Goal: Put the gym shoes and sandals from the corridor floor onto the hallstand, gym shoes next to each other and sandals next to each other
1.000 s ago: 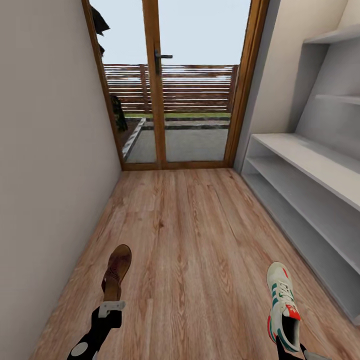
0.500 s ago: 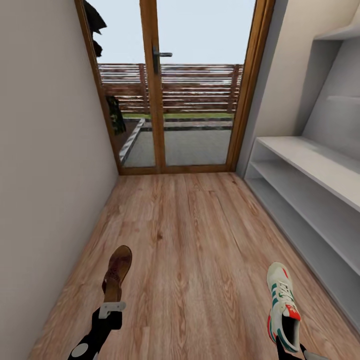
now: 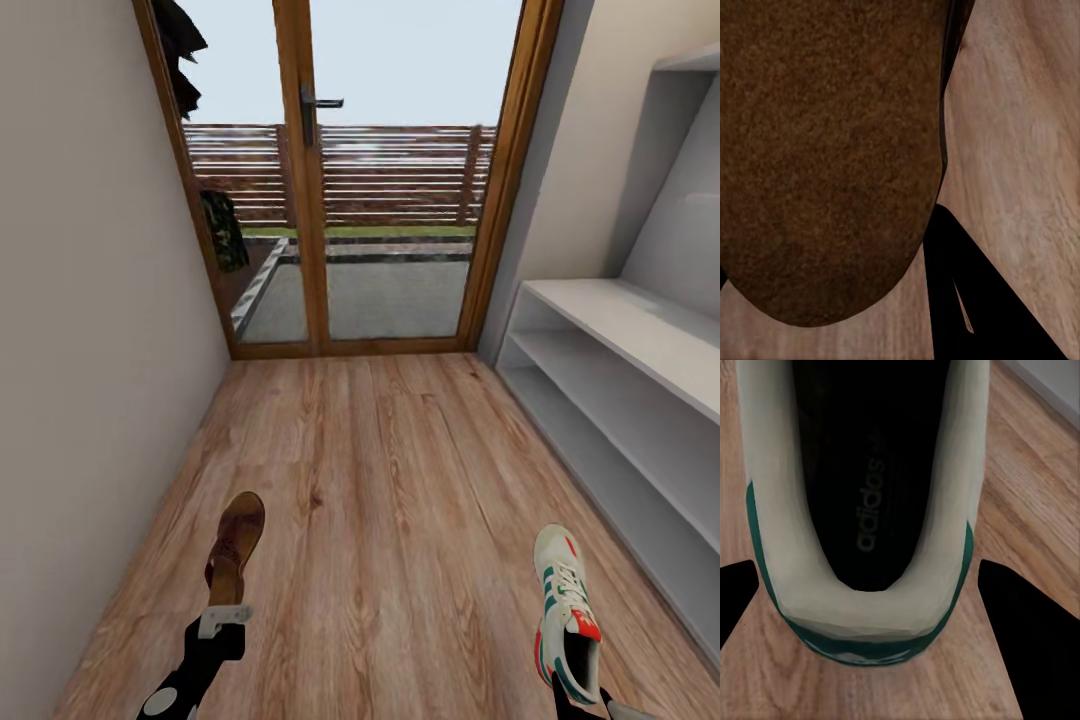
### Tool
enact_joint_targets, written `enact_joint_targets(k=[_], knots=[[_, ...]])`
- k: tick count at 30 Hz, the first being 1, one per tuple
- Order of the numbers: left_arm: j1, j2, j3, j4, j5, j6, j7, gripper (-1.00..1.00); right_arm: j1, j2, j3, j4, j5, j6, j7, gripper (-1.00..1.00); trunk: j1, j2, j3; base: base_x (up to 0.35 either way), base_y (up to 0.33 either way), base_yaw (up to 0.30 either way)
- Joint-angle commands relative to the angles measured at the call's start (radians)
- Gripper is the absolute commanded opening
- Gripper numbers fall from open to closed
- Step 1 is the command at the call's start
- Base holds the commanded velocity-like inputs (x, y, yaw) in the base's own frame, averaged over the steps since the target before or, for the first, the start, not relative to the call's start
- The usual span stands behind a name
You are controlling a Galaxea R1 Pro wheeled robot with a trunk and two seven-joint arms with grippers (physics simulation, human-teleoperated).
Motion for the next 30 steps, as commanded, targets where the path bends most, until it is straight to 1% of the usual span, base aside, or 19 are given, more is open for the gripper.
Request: enact_joint_targets(k=[1, 9, 19, 22, 30], knots=[[-0.001, -0.001, 0.009, 0.000, -0.013, -0.003, -0.006, -1.00, -0.001, 0.001, -0.006, 0.000, -0.001, -0.003, 0.009, -1.00, 0.000, 0.000, -0.001, 0.335, 0.000, 0.000], [-0.001, -0.003, 0.007, 0.000, -0.014, -0.003, -0.006, -1.00, -0.001, 0.001, -0.006, 0.000, -0.001, -0.003, 0.009, -1.00, 0.000, 0.000, -0.001, 0.335, 0.009, 0.000], [-0.001, -0.003, 0.009, -0.001, -0.014, -0.003, -0.006, -1.00, -0.001, 0.001, -0.006, 0.000, 0.000, -0.003, 0.009, -1.00, 0.000, 0.000, -0.001, 0.335, 0.086, -0.007], [-0.001, -0.003, 0.008, -0.001, -0.014, -0.003, -0.006, -1.00, -0.001, 0.001, -0.005, 0.000, 0.000, -0.002, 0.009, -1.00, 0.000, 0.000, -0.001, 0.335, 0.102, -0.172], [-0.001, -0.003, 0.009, -0.001, -0.014, -0.003, -0.006, -1.00, -0.001, 0.001, -0.006, 0.000, 0.000, -0.002, 0.009, -1.00, 0.000, 0.000, -0.001, 0.335, 0.102, -0.273]])
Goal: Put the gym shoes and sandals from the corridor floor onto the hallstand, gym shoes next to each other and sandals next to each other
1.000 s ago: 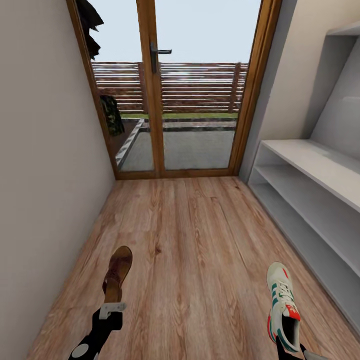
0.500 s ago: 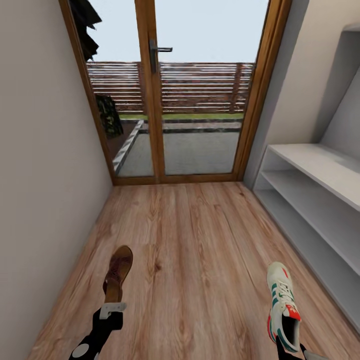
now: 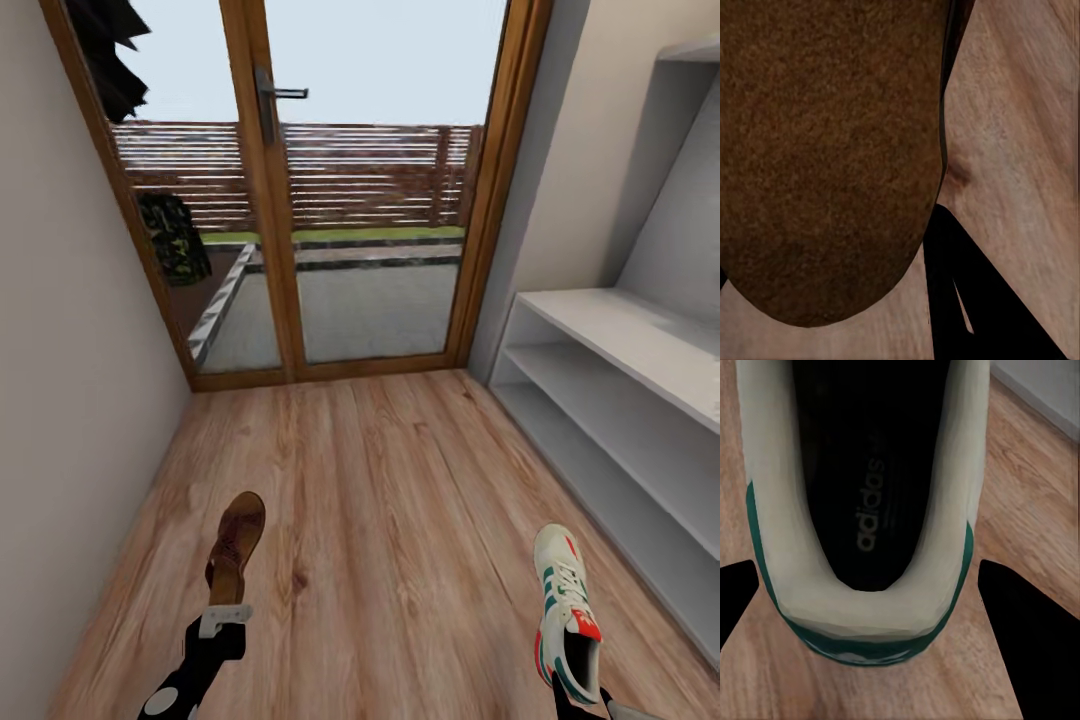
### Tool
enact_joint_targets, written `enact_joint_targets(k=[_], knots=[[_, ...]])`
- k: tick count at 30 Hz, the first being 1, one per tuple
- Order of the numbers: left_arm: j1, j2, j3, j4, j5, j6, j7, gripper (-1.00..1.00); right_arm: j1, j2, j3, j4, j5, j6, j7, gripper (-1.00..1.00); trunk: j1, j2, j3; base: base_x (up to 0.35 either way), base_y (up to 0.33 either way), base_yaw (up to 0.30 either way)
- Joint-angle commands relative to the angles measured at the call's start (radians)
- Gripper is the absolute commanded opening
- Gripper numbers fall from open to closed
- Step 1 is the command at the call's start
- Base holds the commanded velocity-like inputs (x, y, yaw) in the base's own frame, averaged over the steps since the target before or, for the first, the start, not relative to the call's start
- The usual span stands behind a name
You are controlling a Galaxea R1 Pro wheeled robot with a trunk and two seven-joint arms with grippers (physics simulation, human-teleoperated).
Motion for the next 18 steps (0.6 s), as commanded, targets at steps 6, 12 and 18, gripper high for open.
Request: enact_joint_targets(k=[6, 12, 18], knots=[[-0.001, -0.001, 0.009, -0.002, -0.013, -0.003, -0.006, -1.00, -0.001, 0.001, -0.006, 0.001, 0.000, -0.002, 0.009, -1.00, 0.000, 0.000, -0.001, 0.335, 0.103, -0.286], [-0.001, -0.001, 0.009, -0.003, -0.013, -0.003, -0.006, -1.00, -0.001, 0.001, -0.007, 0.001, 0.000, -0.002, 0.009, -1.00, 0.000, 0.000, -0.001, 0.335, 0.103, -0.287], [-0.001, -0.001, 0.009, -0.003, -0.013, -0.003, -0.005, -1.00, -0.001, 0.001, -0.007, 0.001, -0.001, -0.002, 0.009, -1.00, 0.000, 0.000, -0.001, 0.335, 0.092, -0.287]])
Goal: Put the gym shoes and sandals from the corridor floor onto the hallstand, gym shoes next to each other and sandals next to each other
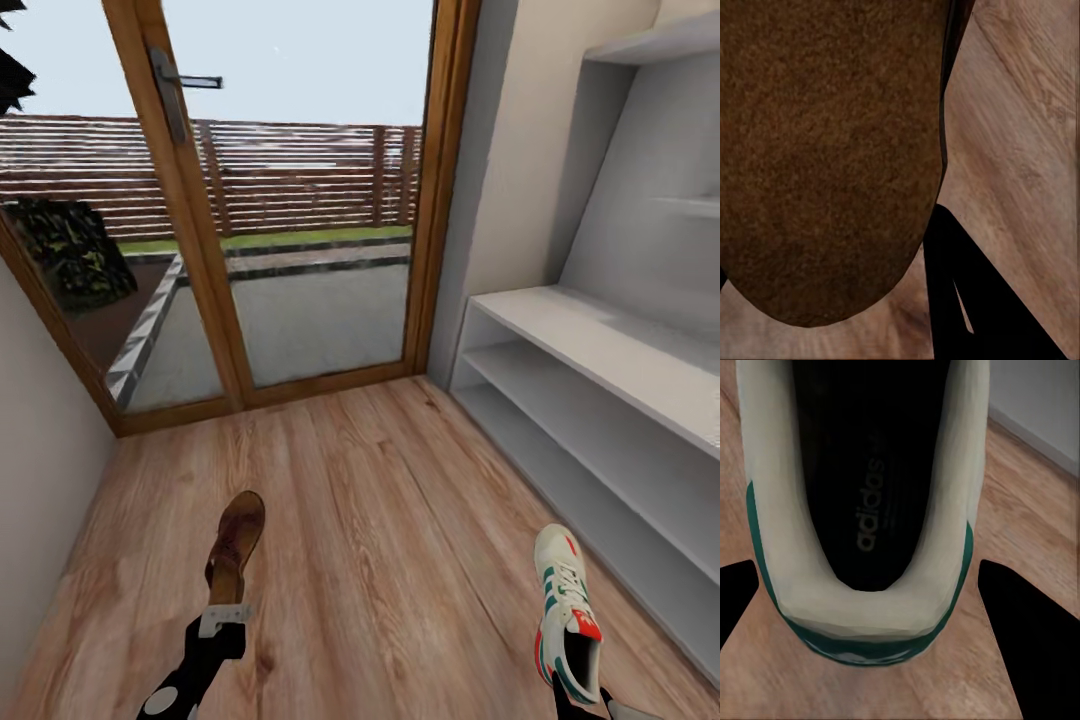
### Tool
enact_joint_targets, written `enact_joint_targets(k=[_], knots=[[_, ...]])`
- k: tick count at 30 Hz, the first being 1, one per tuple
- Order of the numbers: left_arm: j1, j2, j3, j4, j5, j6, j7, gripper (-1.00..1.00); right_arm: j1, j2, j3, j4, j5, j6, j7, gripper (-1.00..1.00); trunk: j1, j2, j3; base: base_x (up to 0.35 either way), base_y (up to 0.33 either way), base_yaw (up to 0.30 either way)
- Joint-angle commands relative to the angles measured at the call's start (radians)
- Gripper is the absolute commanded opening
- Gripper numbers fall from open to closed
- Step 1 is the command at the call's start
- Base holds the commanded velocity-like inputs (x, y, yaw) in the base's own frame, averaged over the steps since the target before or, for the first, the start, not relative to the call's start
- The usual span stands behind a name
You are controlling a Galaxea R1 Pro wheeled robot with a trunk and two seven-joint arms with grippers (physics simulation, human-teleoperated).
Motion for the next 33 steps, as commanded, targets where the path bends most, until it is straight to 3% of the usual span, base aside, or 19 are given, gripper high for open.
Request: enact_joint_targets(k=[1, 33], knots=[[-0.001, -0.001, 0.009, 0.000, -0.013, -0.003, -0.006, -1.00, -0.001, 0.001, -0.006, 0.001, 0.000, -0.003, 0.009, -1.00, 0.000, 0.000, -0.001, 0.334, 0.129, -0.287], [-0.001, -0.001, 0.009, -0.002, -0.013, -0.004, -0.006, -1.00, -0.001, 0.001, -0.005, 0.001, 0.000, -0.002, 0.009, -1.00, 0.000, 0.000, -0.001, 0.295, 0.217, -0.287]])
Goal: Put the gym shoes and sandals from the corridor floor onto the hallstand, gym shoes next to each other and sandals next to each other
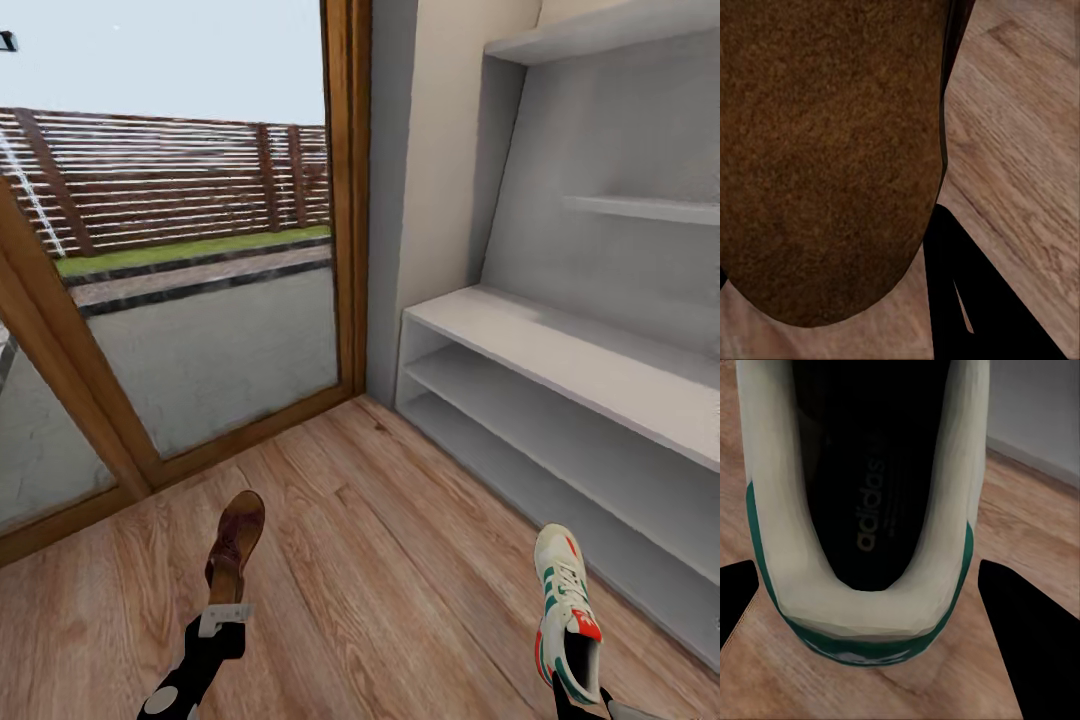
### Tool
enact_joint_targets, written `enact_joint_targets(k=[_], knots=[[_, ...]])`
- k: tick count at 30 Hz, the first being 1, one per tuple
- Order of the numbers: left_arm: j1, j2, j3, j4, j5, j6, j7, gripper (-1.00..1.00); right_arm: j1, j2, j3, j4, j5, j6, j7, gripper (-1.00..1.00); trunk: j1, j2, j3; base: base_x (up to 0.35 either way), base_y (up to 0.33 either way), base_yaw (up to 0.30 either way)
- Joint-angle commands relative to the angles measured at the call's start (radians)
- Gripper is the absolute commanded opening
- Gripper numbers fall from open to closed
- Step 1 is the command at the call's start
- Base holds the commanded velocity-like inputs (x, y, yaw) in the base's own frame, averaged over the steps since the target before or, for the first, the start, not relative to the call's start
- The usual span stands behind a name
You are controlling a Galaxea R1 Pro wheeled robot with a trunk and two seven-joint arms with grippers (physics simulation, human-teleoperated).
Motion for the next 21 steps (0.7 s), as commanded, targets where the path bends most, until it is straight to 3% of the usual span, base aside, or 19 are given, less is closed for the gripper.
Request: enact_joint_targets(k=[1, 10, 17, 21], knots=[[-0.001, -0.001, 0.009, 0.000, -0.013, -0.004, -0.006, -1.00, -0.001, 0.001, -0.006, 0.001, 0.000, -0.002, 0.009, -1.00, 0.000, 0.000, -0.001, 0.244, 0.259, -0.288], [-0.001, 0.000, 0.009, 0.000, -0.013, -0.003, -0.008, -1.00, -0.001, 0.001, -0.006, 0.001, -0.001, -0.003, 0.009, -1.00, 0.000, 0.000, -0.001, 0.092, 0.278, -0.288], [-0.001, 0.000, 0.009, 0.001, -0.013, -0.004, -0.008, -1.00, -0.001, 0.001, -0.004, 0.002, 0.005, -0.006, 0.014, -1.00, 0.000, 0.000, -0.001, 0.003, 0.074, -0.287], [-0.001, 0.000, 0.009, 0.004, -0.013, -0.003, -0.008, -1.00, -0.001, 0.014, -0.002, 0.024, 0.084, -0.065, 0.016, -1.00, 0.000, 0.000, -0.001, 0.000, 0.002, -0.287]])
